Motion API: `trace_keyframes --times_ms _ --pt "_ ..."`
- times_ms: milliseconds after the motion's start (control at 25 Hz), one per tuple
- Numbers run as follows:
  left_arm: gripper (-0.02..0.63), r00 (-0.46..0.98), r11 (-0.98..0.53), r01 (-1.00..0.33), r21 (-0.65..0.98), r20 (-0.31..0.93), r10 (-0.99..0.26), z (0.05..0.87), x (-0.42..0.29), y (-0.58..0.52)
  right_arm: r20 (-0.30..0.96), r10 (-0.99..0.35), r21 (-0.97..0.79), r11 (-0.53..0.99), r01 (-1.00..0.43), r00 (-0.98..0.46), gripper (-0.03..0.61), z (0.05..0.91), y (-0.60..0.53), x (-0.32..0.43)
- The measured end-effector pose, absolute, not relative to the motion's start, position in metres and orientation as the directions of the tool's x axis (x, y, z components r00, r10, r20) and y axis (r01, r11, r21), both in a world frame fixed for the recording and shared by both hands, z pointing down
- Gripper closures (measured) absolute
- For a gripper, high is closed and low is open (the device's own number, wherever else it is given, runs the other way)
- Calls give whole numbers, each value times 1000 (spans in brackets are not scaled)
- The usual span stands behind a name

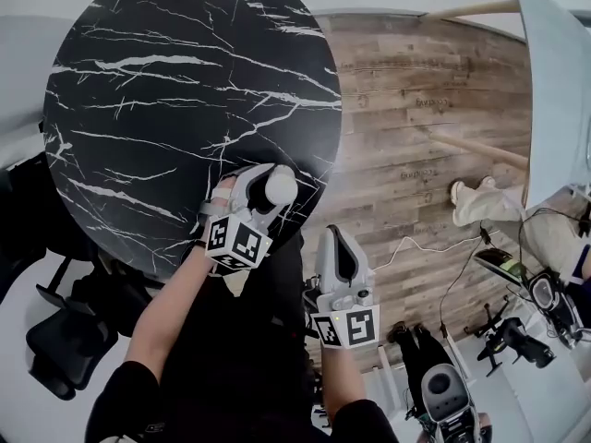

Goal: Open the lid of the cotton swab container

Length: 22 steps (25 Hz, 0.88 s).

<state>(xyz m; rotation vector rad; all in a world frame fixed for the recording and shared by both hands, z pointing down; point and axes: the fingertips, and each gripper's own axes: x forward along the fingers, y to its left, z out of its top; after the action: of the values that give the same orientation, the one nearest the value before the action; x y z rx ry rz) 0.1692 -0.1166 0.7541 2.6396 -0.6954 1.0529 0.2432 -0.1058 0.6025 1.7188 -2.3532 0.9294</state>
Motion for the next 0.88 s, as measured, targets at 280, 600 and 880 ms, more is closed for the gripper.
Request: trace_keyframes --times_ms 280,600,880 --pt "358 642 -878 -479 6 685 -345 754 170 -115 405 -844 -416 173 -893 -352 580 601 -99 241" --pt "364 657 -899 -437 27 692 -298 754 170 -110 411 -847 -407 160 -899 -337 580 601 -89 237" --pt "364 662 -918 -395 24 701 -266 752 168 -102 412 -854 -398 145 -906 -318 580 597 -78 234"
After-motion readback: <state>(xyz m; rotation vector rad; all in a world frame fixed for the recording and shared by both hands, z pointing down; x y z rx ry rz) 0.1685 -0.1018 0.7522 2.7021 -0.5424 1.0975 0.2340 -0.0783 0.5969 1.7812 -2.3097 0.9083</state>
